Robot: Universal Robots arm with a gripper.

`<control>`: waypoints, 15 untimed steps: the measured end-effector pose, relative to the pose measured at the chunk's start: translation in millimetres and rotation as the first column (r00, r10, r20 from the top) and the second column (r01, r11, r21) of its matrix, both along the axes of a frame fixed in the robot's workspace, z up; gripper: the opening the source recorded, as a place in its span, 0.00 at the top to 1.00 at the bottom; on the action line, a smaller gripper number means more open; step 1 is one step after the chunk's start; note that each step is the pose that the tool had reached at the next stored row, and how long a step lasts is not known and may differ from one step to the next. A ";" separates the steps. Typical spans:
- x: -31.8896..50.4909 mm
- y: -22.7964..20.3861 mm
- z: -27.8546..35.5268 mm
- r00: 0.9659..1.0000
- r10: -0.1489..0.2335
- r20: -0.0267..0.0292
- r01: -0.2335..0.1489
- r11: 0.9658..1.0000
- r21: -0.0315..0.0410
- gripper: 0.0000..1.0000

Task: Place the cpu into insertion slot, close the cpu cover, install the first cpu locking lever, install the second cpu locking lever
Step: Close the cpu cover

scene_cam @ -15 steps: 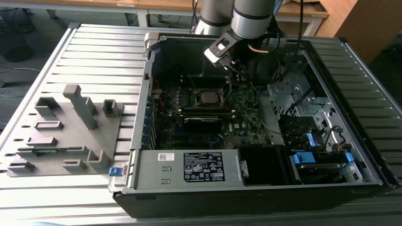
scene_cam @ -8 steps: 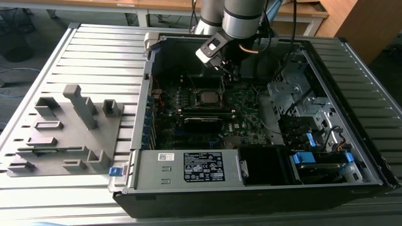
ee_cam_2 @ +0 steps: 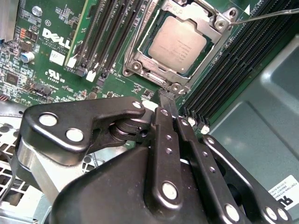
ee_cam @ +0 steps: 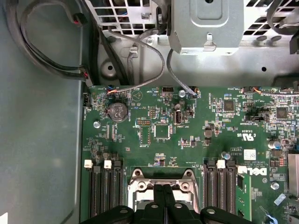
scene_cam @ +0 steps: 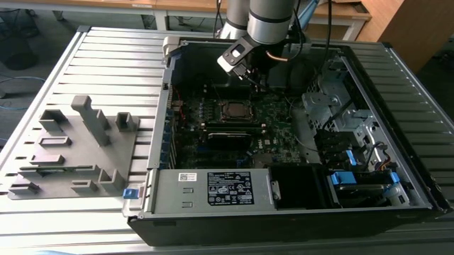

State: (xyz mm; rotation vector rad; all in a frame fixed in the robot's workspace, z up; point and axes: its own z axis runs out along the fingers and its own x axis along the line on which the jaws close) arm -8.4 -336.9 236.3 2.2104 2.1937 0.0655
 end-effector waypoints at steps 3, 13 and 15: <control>-0.9 0.0 -0.5 1.000 0.000 0.000 0.000 1.000 0.000 0.89; -3.1 0.0 -0.7 1.000 0.000 0.000 0.000 1.000 0.000 0.89; -6.5 0.0 -0.8 1.000 0.000 0.000 0.000 1.000 0.000 0.89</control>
